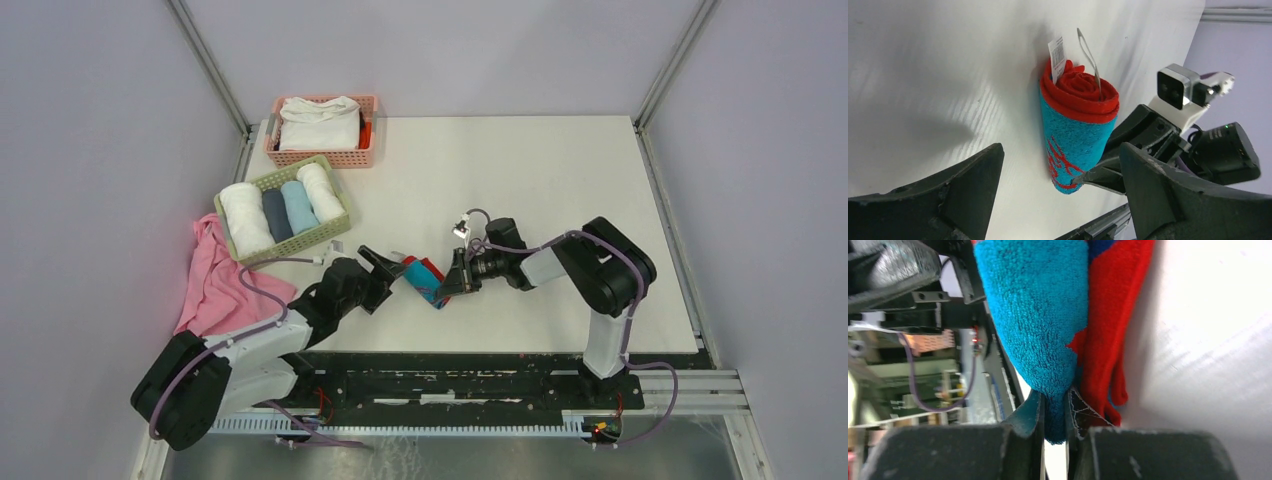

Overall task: Roll the towels
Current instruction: Roll the towel at the center of the board, then pick up the towel at the center of the board.

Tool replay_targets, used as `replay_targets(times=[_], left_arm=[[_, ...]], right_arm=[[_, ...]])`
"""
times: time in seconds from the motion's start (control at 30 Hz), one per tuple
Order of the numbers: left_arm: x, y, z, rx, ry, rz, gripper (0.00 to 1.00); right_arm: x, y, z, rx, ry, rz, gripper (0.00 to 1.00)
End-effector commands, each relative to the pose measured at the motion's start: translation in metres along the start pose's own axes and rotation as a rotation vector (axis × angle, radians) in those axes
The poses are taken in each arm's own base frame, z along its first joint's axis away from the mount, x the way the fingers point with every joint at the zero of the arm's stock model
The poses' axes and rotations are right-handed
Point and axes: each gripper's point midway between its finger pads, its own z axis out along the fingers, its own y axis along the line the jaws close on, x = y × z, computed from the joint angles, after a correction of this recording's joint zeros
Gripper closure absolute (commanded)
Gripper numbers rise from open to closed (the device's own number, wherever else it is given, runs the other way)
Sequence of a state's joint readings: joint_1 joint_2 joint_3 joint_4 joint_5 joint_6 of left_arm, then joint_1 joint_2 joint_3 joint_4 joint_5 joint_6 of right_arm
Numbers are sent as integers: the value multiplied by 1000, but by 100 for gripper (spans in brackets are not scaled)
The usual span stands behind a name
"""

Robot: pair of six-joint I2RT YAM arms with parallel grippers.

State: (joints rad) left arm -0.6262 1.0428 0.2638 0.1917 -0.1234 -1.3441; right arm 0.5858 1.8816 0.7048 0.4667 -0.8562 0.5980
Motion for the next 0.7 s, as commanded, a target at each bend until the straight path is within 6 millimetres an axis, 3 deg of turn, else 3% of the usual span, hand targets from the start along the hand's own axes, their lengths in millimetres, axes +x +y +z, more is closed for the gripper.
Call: replay_targets(times=[0.0, 0.1, 0.33, 0.67], left_arm=[[6, -34, 5, 133, 38, 40, 9], [13, -38, 13, 160, 68, 32, 10], [40, -38, 41, 162, 194, 31, 16], [67, -28, 61, 113, 276, 40, 22]], right_arm=[[26, -28, -12, -12, 15, 291, 89], [33, -44, -13, 22, 39, 378, 89], [38, -57, -12, 20, 62, 522, 88], [23, -53, -13, 69, 95, 559, 87]])
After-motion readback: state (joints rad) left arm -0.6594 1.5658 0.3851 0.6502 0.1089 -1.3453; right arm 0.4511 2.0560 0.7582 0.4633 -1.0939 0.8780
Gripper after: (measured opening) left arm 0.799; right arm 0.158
